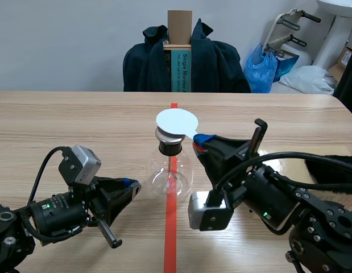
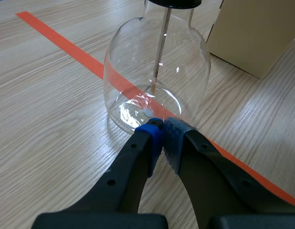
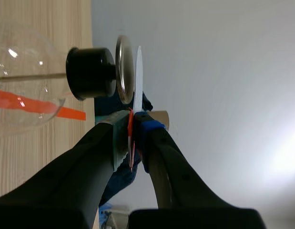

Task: Do the electroscope experiment.
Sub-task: 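Move the plate toward and away from the electroscope, then rub the plate on the fur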

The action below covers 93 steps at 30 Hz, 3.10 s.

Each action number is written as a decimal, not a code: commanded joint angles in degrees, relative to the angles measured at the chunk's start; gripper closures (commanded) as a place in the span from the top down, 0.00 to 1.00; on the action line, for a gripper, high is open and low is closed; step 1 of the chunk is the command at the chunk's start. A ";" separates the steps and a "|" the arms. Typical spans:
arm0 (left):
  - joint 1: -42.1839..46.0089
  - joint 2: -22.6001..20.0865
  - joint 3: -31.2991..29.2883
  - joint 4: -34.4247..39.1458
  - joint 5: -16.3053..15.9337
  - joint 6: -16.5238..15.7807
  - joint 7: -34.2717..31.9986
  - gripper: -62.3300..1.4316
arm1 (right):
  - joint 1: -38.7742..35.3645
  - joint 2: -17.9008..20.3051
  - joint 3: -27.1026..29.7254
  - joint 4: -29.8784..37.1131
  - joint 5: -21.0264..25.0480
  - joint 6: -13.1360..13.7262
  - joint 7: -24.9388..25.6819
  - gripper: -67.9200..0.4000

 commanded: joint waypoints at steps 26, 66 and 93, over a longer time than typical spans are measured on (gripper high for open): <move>-0.96 0.13 -0.17 0.81 -0.55 -0.09 -0.76 0.09 | 0.55 0.74 0.66 1.49 0.26 0.00 2.36 0.02; -0.96 0.13 -0.17 0.81 -0.55 -0.07 -0.79 0.09 | 1.86 4.96 13.99 26.73 27.39 -7.19 -12.63 0.02; 19.34 -18.49 -17.46 35.32 -9.49 -6.58 -0.98 0.99 | -20.04 5.84 40.24 49.03 29.09 -7.17 -14.95 0.02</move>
